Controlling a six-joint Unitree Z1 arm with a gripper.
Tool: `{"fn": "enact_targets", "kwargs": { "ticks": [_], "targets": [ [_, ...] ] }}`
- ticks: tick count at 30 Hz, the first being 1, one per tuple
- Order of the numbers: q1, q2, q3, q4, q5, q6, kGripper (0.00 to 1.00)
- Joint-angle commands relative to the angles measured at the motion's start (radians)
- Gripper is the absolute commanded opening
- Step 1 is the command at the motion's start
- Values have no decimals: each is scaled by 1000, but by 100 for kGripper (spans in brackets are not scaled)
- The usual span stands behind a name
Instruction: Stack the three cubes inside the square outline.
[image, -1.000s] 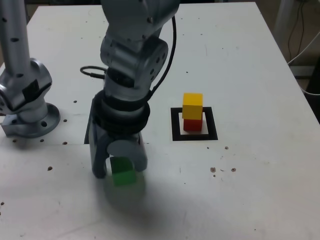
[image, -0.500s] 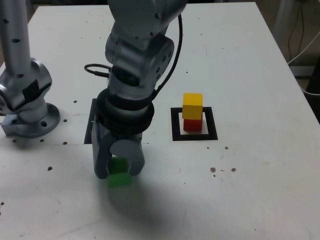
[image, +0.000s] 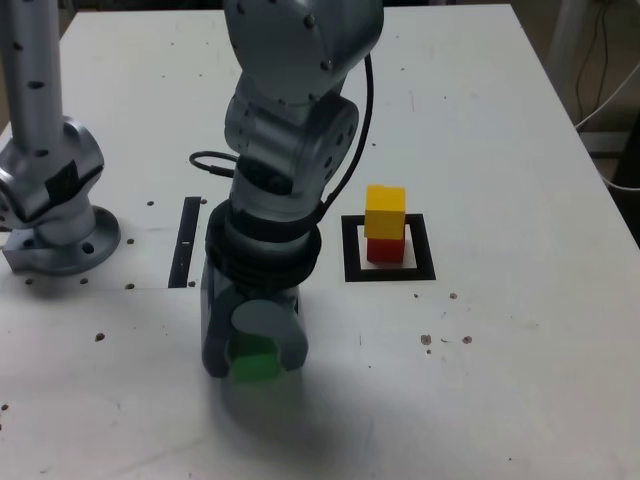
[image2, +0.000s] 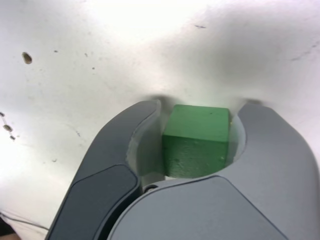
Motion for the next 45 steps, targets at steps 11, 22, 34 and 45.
{"fn": "enact_targets", "kwargs": {
  "ticks": [11, 22, 34, 45],
  "targets": [
    [1, -16, -20, 52, 21, -20, 18],
    [33, -68, -338, 451, 154, 69, 17],
    [255, -108, -524, 577, 206, 443, 13],
    [328, -25, -653, 578, 250, 555, 13]
  ]
}}
